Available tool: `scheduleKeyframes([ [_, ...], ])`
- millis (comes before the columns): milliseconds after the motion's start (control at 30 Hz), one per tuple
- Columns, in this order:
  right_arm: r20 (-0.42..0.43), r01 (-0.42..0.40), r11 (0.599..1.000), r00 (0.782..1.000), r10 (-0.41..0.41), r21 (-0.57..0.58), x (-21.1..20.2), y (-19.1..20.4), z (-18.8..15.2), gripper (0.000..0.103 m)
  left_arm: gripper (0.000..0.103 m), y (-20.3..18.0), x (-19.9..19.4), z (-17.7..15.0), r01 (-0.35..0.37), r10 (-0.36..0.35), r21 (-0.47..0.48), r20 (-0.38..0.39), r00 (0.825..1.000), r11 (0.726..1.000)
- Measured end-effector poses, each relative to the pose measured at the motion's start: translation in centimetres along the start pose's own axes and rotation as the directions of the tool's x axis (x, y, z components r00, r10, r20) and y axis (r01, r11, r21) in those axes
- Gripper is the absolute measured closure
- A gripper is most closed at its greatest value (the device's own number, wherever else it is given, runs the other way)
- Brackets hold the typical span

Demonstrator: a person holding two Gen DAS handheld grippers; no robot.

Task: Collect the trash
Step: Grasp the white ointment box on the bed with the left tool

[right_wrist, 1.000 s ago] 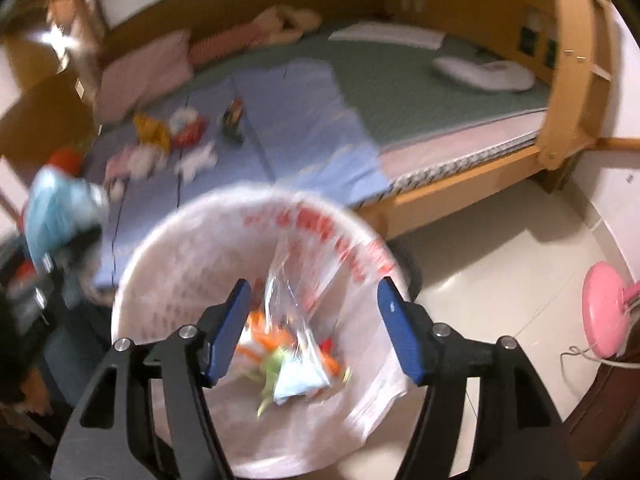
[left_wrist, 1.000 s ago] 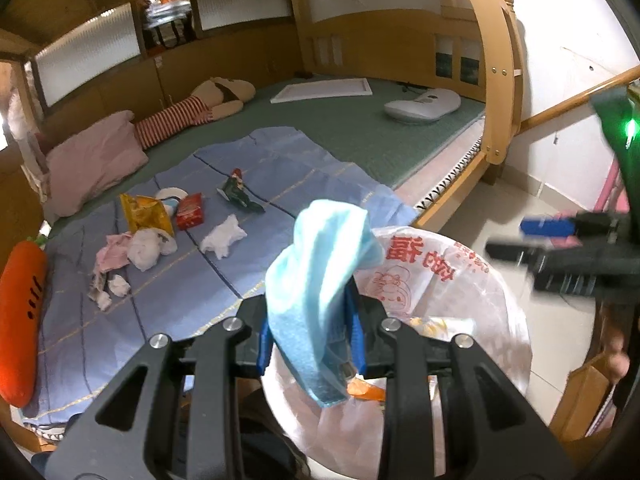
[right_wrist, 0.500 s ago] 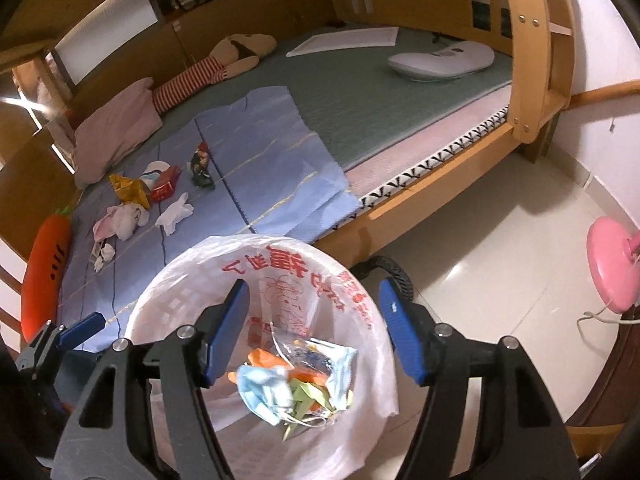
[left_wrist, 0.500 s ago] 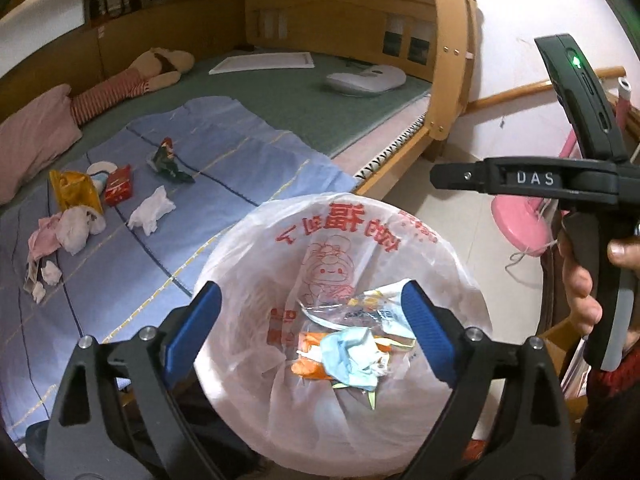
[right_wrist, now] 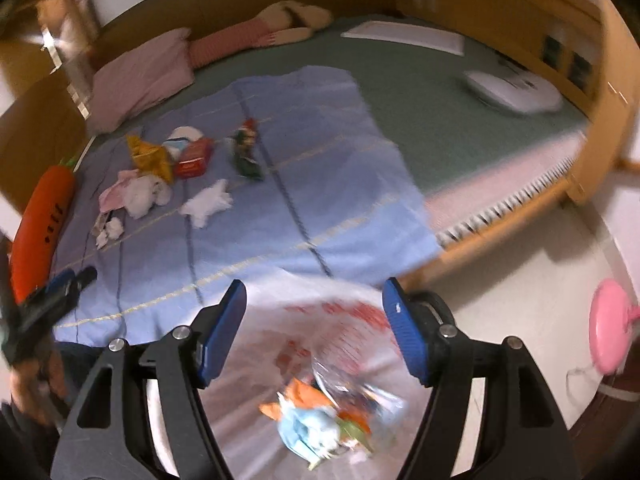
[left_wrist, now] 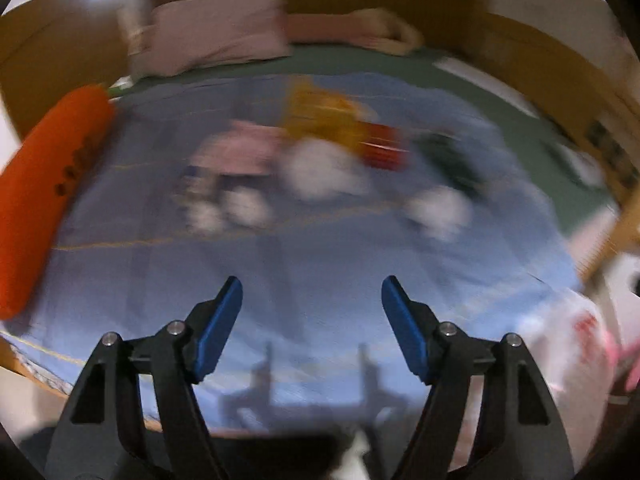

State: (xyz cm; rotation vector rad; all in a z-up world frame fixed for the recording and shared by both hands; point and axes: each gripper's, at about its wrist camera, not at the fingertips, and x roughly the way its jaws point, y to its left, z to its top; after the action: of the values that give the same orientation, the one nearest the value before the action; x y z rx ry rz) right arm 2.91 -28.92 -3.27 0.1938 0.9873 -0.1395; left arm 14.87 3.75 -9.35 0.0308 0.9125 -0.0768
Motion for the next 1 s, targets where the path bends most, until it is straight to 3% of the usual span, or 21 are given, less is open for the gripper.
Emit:
scheduleKeyframes([
  [67, -0.002, -0.005, 0.999, 1.000, 0.005, -0.047, 0.7, 2.1, 1.4, 0.034, 0.029, 4.5, 2.7, 2.8, -0.063, 0.062, -0.042, -0.017, 0.998, 0.997],
  [167, -0.030, -0.040, 0.995, 0.999, 0.037, -0.096, 2.5, 5.2, 3.3, 0.034, 0.020, 9.7, 6.3, 5.9, -0.085, 0.083, -0.135, -0.024, 0.996, 0.987],
  [233, -0.060, -0.033, 0.992, 0.998, 0.026, -0.122, 4.7, 7.4, 4.2, 0.034, 0.017, 13.3, 8.8, 7.7, -0.038, 0.044, -0.227, 0.023, 0.999, 0.973],
  [300, -0.094, -0.038, 0.988, 0.995, 0.025, -0.146, 7.2, 9.6, 5.1, 0.034, 0.017, 15.2, 12.0, 9.2, 0.018, -0.024, -0.278, -0.015, 1.000, 0.960],
  [400, -0.162, -0.045, 0.989, 0.986, 0.022, -0.139, 11.4, 11.8, 6.5, 0.034, 0.017, 15.1, 15.7, 10.3, 0.130, -0.156, -0.268, -0.079, 0.984, 0.955],
  [567, -0.229, -0.075, 0.995, 0.972, 0.059, -0.061, 17.0, 14.5, 9.4, 0.034, 0.017, 13.5, 18.9, 10.3, 0.147, -0.172, -0.160, -0.155, 0.973, 0.976],
  [667, -0.252, -0.094, 0.995, 0.964, 0.082, -0.034, 19.3, 16.0, 10.5, 0.034, 0.032, 13.3, 19.2, 9.8, 0.090, -0.107, -0.122, -0.138, 0.985, 0.988],
  [733, -0.262, -0.097, 0.995, 0.961, 0.088, -0.019, 20.4, 16.8, 11.0, 0.034, 0.055, 13.2, 18.8, 9.8, 0.078, -0.093, -0.115, -0.132, 0.987, 0.990],
  [767, -0.267, -0.103, 0.995, 0.959, 0.096, -0.014, 20.8, 17.3, 11.2, 0.034, 0.061, 13.4, 18.5, 9.8, 0.063, -0.079, -0.121, -0.137, 0.987, 0.991],
  [900, -0.244, -0.243, 0.969, 0.943, 0.226, -0.045, 21.4, 22.0, 13.0, 0.034, 0.070, 15.7, 15.9, 10.1, 0.080, -0.108, -0.226, -0.114, 0.988, 0.971],
  [1000, -0.222, -0.334, 0.939, 0.924, 0.311, -0.077, 21.5, 26.2, 14.3, 0.034, 0.070, 16.6, 12.6, 10.3, -0.041, 0.026, -0.224, -0.069, 0.997, 0.974],
])
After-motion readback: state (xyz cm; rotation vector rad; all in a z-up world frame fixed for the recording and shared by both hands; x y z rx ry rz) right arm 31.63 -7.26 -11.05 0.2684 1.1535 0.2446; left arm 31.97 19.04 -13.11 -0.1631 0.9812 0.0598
